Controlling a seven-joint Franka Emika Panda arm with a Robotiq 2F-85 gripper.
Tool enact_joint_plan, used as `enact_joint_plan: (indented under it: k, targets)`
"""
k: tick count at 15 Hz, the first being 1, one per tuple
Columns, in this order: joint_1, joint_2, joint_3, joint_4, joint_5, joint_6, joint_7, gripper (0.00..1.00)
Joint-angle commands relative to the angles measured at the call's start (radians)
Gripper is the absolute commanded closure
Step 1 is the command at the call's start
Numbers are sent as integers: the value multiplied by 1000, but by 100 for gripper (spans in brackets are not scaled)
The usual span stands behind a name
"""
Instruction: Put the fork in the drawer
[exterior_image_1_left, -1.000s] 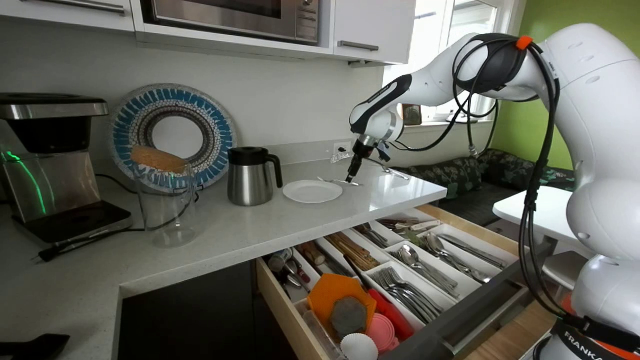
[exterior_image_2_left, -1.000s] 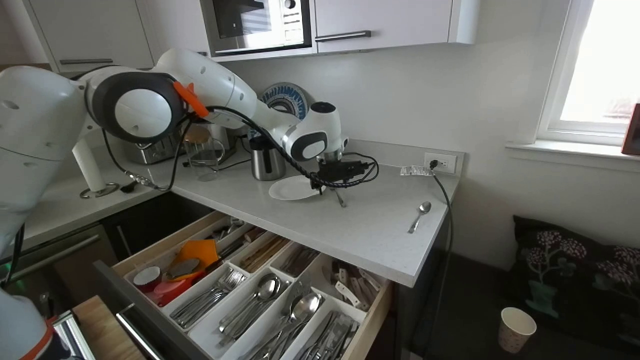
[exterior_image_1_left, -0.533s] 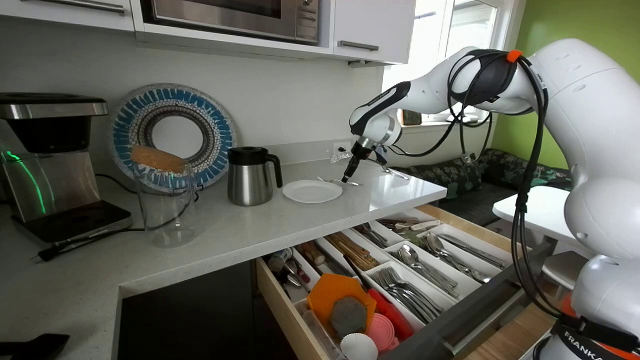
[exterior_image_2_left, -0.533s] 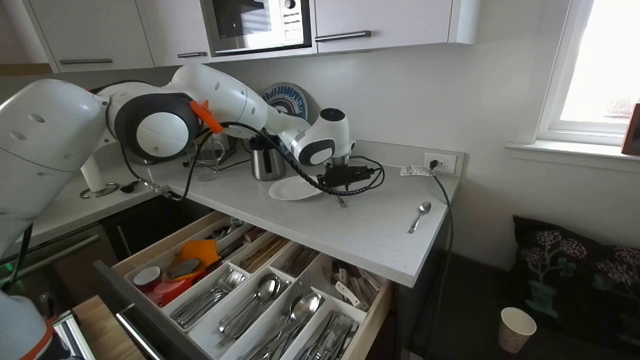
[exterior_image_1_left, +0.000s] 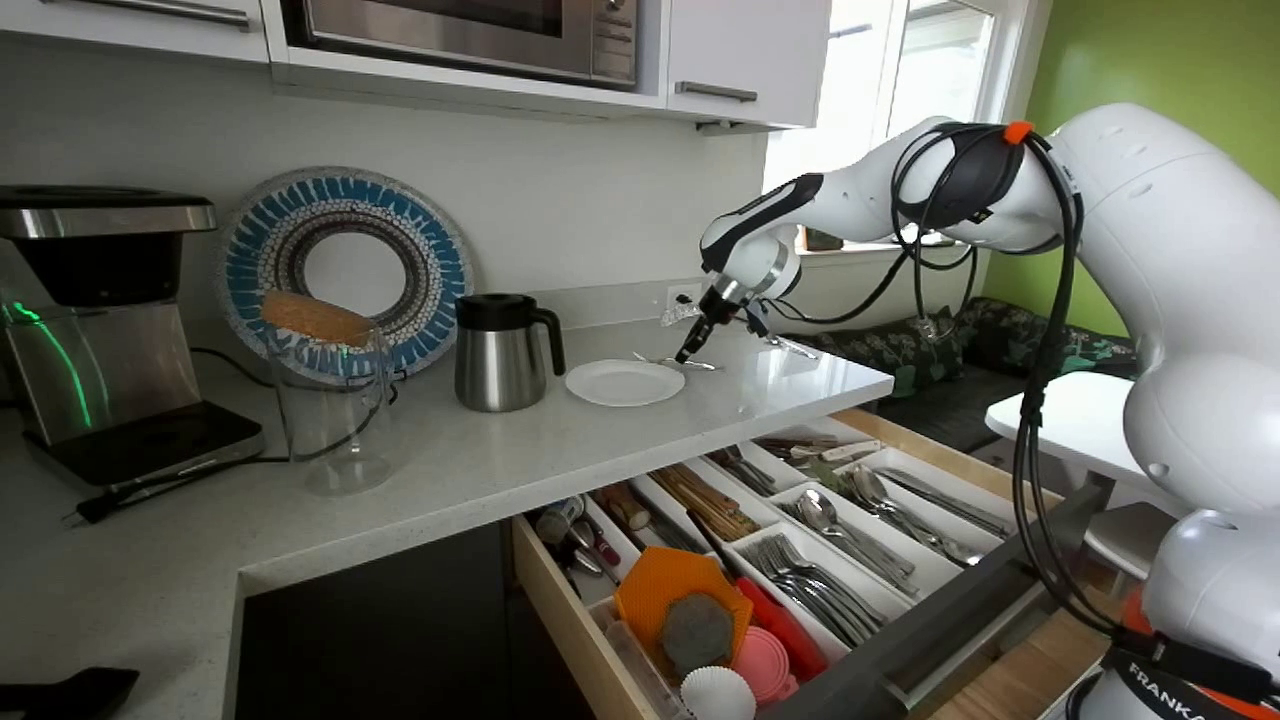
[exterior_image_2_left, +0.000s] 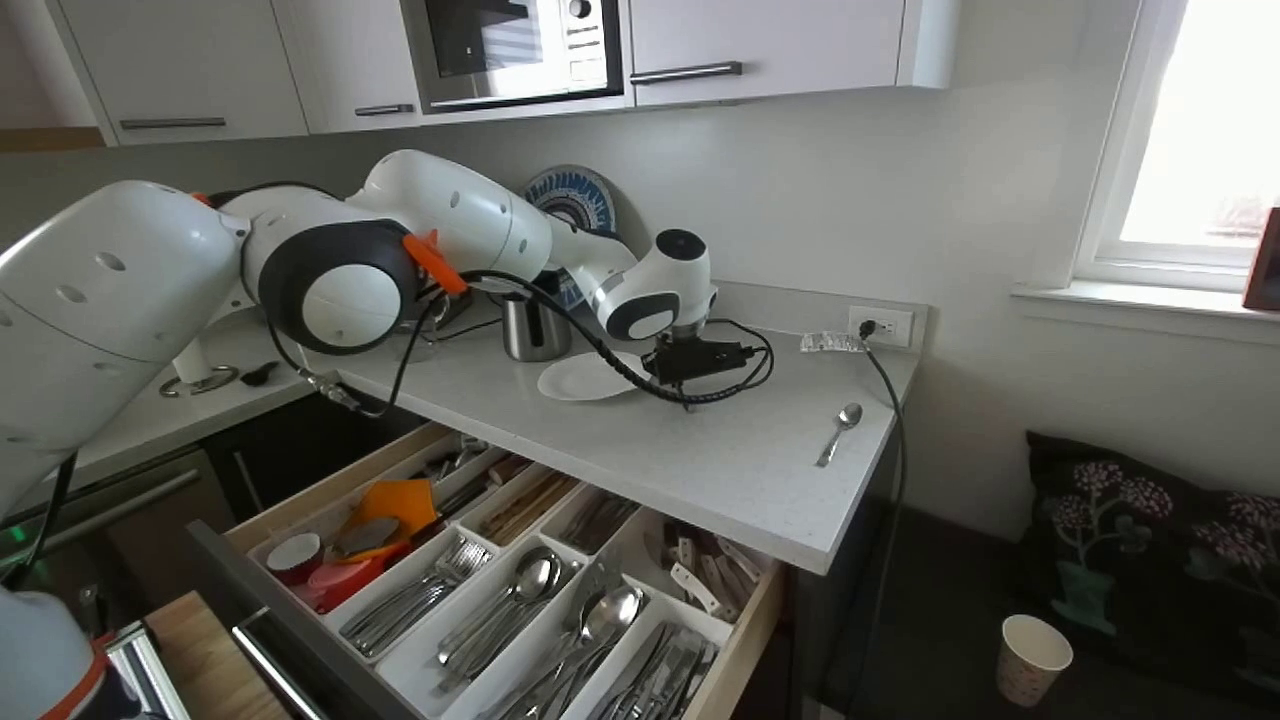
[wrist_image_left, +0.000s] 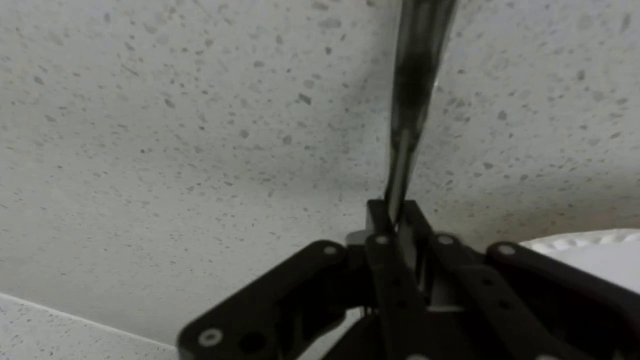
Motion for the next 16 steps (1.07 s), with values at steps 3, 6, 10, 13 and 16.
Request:
enact_joint_plan:
  k: [3, 6, 10, 13, 16]
  targets:
    - [-21, -43, 25, -22, 62, -166, -22, 98]
    - [-16, -159, -2, -154, 88, -201, 15, 98]
    - [-12, -301, -34, -337, 139, -144, 60, 98]
    - [-3, -396, -46, -473, 230, -83, 92, 98]
    - [37, -485, -71, -623, 297, 90, 142, 98]
